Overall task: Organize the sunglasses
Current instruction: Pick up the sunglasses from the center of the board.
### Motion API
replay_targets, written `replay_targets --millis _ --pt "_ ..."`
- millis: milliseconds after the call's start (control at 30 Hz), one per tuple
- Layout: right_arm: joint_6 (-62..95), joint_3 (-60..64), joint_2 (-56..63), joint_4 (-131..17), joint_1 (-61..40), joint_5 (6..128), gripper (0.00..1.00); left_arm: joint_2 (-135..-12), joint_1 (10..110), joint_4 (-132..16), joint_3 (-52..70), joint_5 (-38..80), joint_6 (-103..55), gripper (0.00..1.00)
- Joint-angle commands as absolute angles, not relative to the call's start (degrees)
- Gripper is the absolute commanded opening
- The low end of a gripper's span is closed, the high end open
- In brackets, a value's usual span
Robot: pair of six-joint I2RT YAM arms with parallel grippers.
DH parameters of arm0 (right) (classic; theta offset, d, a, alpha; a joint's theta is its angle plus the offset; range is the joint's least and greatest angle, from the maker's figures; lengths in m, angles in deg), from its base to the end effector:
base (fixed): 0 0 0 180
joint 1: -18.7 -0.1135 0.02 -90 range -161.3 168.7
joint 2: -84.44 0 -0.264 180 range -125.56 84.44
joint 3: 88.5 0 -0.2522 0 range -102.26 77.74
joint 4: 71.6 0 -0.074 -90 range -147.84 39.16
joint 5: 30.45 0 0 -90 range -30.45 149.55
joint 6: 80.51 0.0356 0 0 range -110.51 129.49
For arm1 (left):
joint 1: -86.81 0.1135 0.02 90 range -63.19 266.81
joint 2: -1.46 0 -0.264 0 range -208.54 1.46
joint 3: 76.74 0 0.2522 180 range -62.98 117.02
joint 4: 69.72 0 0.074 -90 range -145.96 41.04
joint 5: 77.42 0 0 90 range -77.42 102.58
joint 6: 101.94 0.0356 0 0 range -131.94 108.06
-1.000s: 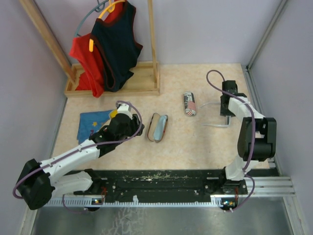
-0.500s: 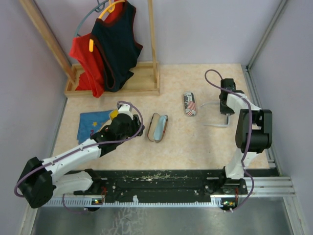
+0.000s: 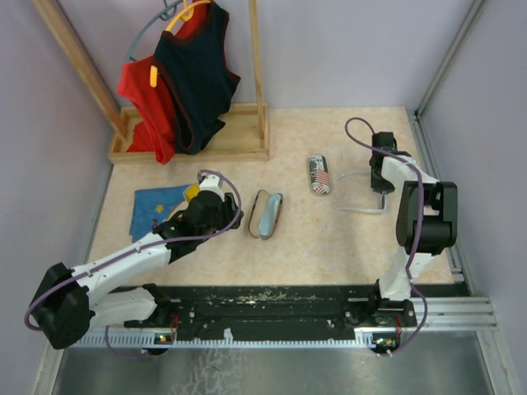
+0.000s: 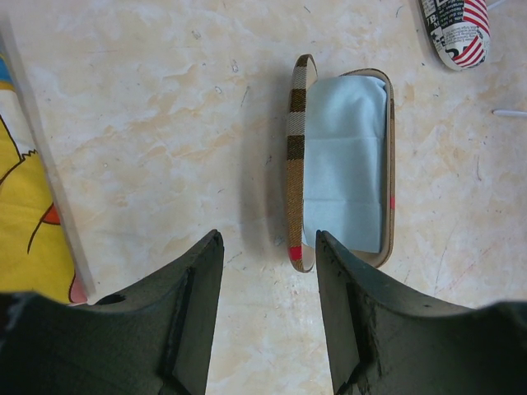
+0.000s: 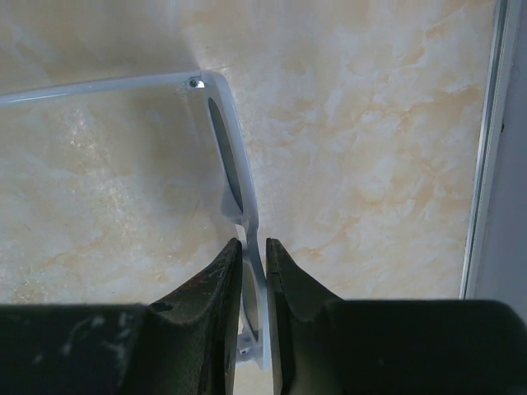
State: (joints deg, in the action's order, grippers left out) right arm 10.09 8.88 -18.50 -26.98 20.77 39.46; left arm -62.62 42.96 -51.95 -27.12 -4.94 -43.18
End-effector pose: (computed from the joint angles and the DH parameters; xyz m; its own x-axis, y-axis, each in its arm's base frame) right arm 0.3605 -0.0253 0.1859 -0.9033 0.0425 -0.4268 0.1888 0.9329 -0.3067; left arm 0.1806 -0.1586 0.2304 -0.5762 -0.1323 -0.8065 0.2084 0.9304 -0.3014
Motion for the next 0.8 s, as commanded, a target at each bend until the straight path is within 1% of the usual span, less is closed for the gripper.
replay_targets --millis 0,267,433,767 --pt "9.5 6.2 -19.0 -28.6 21.4 38.5 0.17 -62.7 43.3 -52.4 -25.9 -5.3 -42.8 0.55" --pt "9.4 5.9 -19.8 -28.8 21.4 38.6 0.14 -62.6 43.3 -52.4 -25.9 -5.6 -42.8 0.55" --pt "9.4 5.9 -20.3 -28.9 21.4 38.4 0.14 -62.5 43.3 -52.4 -25.9 -5.7 -42.6 0.55" --pt "9.2 5.6 -19.8 -28.3 21.4 38.7 0.01 -62.1 43.3 -52.3 -26.1 -5.9 -42.6 0.55"
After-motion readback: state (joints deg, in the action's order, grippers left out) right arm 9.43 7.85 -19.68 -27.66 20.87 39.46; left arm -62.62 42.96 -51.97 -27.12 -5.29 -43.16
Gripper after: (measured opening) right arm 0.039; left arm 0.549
